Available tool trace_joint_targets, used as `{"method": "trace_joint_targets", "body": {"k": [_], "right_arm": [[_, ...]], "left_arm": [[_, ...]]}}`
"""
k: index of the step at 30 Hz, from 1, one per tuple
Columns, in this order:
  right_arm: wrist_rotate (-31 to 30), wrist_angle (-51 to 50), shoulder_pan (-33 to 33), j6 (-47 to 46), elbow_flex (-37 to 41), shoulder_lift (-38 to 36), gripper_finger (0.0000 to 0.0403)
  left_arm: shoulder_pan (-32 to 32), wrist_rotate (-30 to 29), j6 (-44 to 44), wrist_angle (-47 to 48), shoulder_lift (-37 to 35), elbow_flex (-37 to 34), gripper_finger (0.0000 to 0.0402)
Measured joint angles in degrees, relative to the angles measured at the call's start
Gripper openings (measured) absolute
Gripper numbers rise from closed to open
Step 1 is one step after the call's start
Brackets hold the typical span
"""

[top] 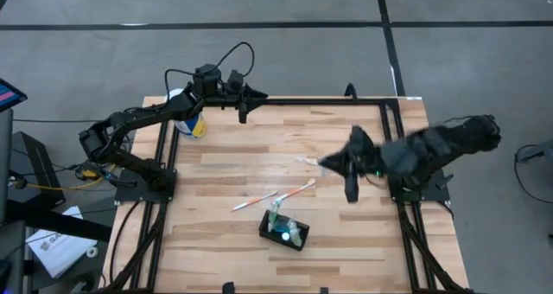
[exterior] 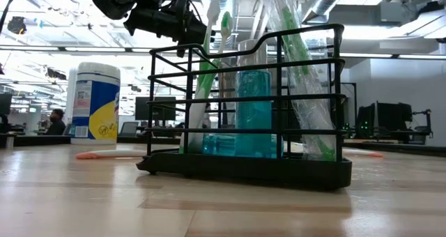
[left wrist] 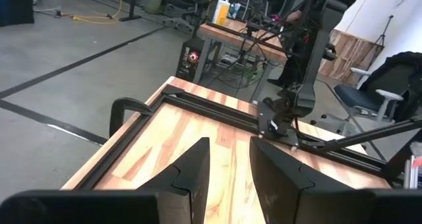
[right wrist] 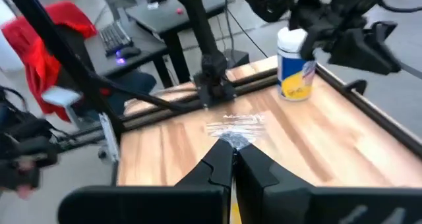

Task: Pick & Place toothbrushing station
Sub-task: Put the orange toothbrush into the black wire organizer

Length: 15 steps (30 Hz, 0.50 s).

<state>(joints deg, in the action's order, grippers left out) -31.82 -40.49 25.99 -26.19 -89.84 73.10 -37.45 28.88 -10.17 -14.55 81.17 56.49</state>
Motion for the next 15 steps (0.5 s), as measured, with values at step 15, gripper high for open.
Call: {"method": "trace_joint_targets", "body": {"k": [15], "right_arm": [[-21.83,42.97,12.51,-4.62,27.55,-0.46,0.0000]], "left_arm": [[0.81,0.04,1.20,0.63,0.00,0.00,0.0101]]}}
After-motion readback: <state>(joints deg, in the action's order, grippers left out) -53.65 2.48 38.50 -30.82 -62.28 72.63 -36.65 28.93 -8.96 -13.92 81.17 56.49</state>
